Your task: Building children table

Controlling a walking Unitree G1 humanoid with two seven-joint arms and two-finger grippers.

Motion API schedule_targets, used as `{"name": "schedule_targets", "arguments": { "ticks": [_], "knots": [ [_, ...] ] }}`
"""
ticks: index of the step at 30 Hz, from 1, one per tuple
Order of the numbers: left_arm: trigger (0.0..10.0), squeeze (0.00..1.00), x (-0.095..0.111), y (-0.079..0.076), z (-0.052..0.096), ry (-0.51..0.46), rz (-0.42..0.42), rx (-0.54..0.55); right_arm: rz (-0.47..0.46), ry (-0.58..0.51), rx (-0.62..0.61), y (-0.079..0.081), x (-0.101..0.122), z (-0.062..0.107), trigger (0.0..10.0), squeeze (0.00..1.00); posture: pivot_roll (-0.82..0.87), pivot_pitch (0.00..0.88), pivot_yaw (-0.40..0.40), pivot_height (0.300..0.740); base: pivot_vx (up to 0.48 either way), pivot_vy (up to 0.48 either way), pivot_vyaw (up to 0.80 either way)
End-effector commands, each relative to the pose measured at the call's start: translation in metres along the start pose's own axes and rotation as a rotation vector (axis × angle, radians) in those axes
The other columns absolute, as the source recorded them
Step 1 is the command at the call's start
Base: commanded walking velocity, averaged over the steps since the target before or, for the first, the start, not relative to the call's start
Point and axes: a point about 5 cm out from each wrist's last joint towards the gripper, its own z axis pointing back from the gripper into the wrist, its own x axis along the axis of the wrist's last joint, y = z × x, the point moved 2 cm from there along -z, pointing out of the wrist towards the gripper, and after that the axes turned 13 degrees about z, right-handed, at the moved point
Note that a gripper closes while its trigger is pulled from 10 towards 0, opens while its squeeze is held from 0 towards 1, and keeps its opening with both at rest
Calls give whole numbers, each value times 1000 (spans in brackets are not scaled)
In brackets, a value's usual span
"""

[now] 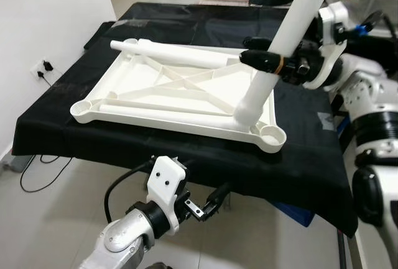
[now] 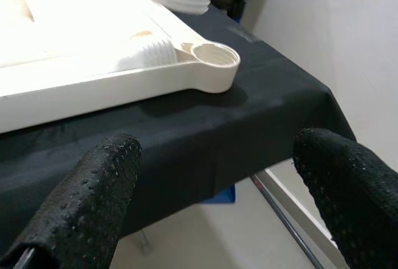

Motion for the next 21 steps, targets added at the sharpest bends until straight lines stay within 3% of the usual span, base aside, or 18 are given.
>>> {"name": "schedule_targets", "arguments": {
  "ticks": [1,6,16,21],
  "knots": [
    [10000,0,3,-1,4,16,3,-2,9,19,47,1,0,-2,10000,0,234,306,33,740,0,0,0],
    [10000,0,10,-1,6,11,-6,-3,27,64,80,1,-1,0,10000,0,240,320,36,740,0,0,0],
    [10000,0,13,3,10,53,-35,-7,121,81,102,-7,30,19,10000,0,245,308,64,740,0,0,0],
    [10000,0,15,5,11,61,-39,-3,125,88,95,-5,30,27,10000,0,249,298,71,740,0,0,0]
  ]
}}
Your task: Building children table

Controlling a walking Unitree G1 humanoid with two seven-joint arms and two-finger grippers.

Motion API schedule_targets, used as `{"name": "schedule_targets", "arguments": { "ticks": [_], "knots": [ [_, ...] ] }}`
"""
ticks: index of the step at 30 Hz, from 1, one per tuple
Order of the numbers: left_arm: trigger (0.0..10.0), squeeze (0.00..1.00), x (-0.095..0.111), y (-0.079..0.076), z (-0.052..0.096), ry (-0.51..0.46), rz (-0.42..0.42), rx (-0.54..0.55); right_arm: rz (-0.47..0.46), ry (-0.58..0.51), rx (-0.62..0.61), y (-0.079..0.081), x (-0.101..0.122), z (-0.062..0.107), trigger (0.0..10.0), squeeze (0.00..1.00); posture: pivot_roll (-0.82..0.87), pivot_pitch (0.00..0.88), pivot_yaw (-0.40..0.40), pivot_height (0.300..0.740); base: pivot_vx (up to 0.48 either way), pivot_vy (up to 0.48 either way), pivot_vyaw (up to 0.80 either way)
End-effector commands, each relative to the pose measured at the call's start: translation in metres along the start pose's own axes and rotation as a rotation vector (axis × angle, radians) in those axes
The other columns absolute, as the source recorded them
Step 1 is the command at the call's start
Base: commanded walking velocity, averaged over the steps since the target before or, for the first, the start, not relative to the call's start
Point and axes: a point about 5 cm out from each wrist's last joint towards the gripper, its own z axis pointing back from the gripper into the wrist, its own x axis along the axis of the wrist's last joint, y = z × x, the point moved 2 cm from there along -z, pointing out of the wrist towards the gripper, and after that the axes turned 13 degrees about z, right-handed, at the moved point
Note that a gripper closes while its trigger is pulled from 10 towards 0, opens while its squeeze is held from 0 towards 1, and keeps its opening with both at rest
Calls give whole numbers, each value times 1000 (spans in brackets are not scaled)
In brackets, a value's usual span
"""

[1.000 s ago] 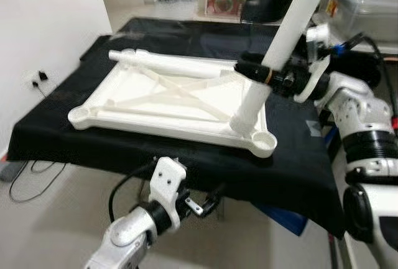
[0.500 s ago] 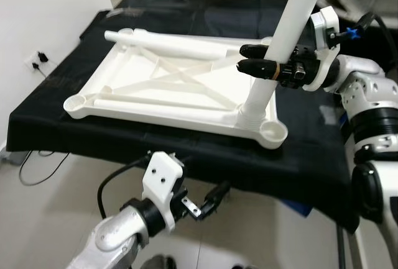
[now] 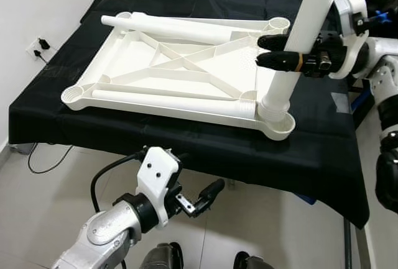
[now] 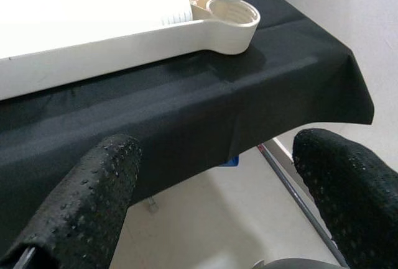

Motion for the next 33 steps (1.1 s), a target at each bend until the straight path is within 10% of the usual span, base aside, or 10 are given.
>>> {"name": "schedule_targets", "arguments": {
  "ticks": [1,33],
  "knots": [
    [10000,0,0,-1,3,16,-3,-5,35,-17,34,2,5,-1,10000,0,249,298,71,740,0,0,0],
    [10000,0,11,10,9,55,-53,-13,56,60,62,16,-3,14,10000,0,288,322,126,740,0,0,0]
  ]
}}
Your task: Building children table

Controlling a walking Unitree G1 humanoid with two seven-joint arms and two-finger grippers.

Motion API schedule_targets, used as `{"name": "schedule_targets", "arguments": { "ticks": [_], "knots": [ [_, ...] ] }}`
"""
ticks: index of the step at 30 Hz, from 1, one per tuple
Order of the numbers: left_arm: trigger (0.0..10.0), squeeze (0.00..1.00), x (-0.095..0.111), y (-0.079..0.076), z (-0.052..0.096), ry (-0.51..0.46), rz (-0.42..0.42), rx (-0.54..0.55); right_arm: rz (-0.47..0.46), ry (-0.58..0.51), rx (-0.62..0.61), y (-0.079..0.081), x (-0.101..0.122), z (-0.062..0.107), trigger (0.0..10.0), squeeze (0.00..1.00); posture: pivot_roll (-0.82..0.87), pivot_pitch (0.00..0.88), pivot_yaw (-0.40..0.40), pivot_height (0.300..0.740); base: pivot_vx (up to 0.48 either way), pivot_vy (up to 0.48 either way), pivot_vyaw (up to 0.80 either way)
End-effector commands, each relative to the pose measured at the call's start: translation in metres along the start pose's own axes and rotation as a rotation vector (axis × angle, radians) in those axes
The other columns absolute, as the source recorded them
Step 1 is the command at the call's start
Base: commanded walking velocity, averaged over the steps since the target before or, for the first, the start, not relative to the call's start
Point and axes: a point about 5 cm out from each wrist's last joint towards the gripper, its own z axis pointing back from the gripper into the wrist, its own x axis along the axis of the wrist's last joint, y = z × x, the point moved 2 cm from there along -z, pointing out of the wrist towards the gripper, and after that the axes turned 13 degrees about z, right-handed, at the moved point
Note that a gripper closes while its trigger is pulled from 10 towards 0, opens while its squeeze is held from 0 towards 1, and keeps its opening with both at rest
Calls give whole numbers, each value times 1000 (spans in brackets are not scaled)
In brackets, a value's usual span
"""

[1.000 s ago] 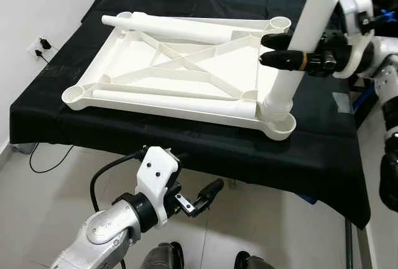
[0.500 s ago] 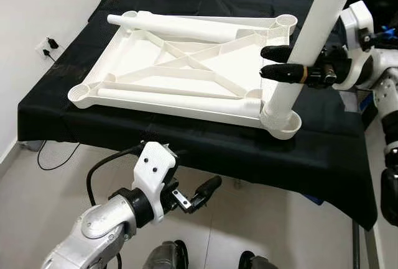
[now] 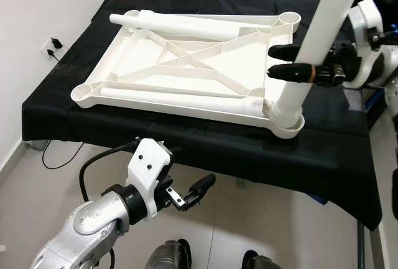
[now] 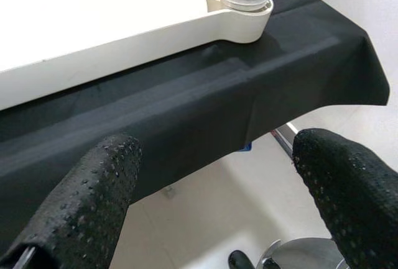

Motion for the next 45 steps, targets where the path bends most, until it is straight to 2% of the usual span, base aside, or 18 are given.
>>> {"name": "schedule_targets", "arguments": {
  "ticks": [1,13,19,31,39,43,45],
  "knots": [
    [10000,0,-4,2,3,31,0,6,0,3,35,3,0,-2,10000,0,288,322,126,740,0,0,0],
    [10000,0,-1,4,3,32,-4,1,-52,21,75,20,-22,-6,10000,0,299,320,136,740,0,0,0],
    [10000,0,-1,4,3,30,-8,5,-61,43,70,21,-30,-8,10000,0,297,321,134,740,0,0,0],
    [10000,0,0,5,-1,9,-6,22,-108,138,-119,14,-54,-18,10000,0,272,327,112,740,0,0,0],
    [10000,0,2,9,-1,2,-17,37,-111,149,-193,12,-58,-18,10000,0,265,330,102,740,0,0,0],
    [10000,0,5,16,-2,-4,-33,54,-98,166,-273,14,-62,-24,10000,0,253,331,101,740,0,0,0],
    [10000,0,5,16,-2,-4,-33,54,-98,166,-273,14,-62,-24,10000,0,253,331,101,740,0,0,0]
  ]
}}
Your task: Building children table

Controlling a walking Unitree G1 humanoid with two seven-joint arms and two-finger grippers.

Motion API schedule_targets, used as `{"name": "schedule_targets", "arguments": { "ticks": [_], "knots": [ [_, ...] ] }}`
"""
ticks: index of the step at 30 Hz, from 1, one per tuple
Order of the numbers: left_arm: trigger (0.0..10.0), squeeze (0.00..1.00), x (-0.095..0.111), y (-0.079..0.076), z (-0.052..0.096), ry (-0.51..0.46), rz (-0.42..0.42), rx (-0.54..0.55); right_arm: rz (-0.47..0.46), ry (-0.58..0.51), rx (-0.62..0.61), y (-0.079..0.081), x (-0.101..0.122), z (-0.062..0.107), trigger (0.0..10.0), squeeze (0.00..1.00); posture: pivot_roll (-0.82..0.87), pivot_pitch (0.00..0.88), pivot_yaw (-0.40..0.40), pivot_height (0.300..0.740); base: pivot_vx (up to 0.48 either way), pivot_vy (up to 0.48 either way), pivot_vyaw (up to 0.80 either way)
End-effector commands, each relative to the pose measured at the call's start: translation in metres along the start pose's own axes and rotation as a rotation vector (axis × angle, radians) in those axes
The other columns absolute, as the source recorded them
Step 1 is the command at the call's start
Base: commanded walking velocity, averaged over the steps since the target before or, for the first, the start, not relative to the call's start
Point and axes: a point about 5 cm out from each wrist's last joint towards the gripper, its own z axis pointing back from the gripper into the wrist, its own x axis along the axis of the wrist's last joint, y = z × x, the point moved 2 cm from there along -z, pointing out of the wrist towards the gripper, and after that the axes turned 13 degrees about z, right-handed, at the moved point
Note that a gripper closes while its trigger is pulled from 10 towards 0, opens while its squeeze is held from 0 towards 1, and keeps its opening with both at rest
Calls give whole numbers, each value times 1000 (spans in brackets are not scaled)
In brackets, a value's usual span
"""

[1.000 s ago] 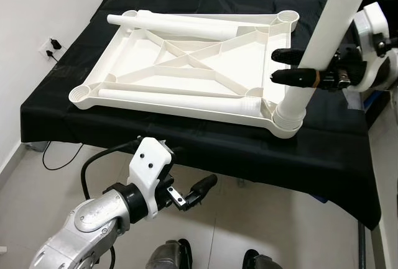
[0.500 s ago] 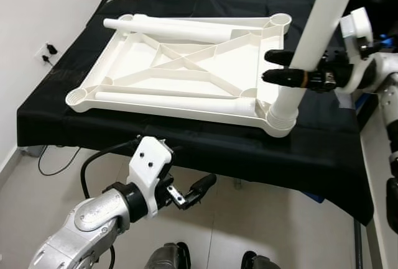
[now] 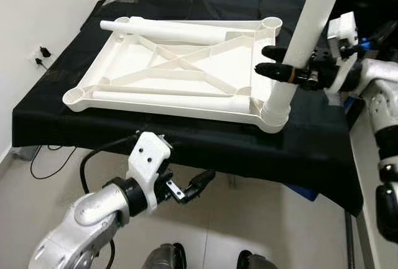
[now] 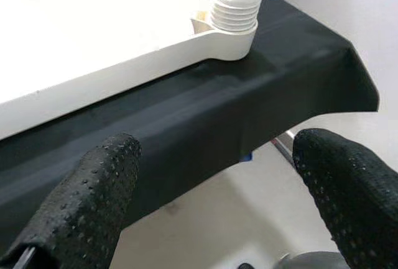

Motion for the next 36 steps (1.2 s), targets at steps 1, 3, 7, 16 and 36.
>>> {"name": "schedule_targets", "arguments": {
  "ticks": [1,3,7,16,36],
  "knots": [
    [10000,0,-1,7,2,13,-21,25,-75,118,-65,13,-34,-2,10000,0,249,331,96,740,0,0,0],
    [10000,0,-1,7,2,13,-21,25,-75,118,-65,13,-34,-2,10000,0,249,331,96,740,0,0,0],
    [10000,0,-1,10,0,8,-25,32,-100,139,-181,14,-41,-7,10000,0,243,331,93,740,0,0,0],
    [10000,0,-2,8,-1,0,-24,37,-187,283,-394,20,-63,-31,10000,0,235,331,82,740,0,0,0],
    [10000,0,-3,6,-3,-22,-23,41,-294,397,-866,25,-69,-63,10000,0,223,312,55,740,0,0,0]
  ]
}}
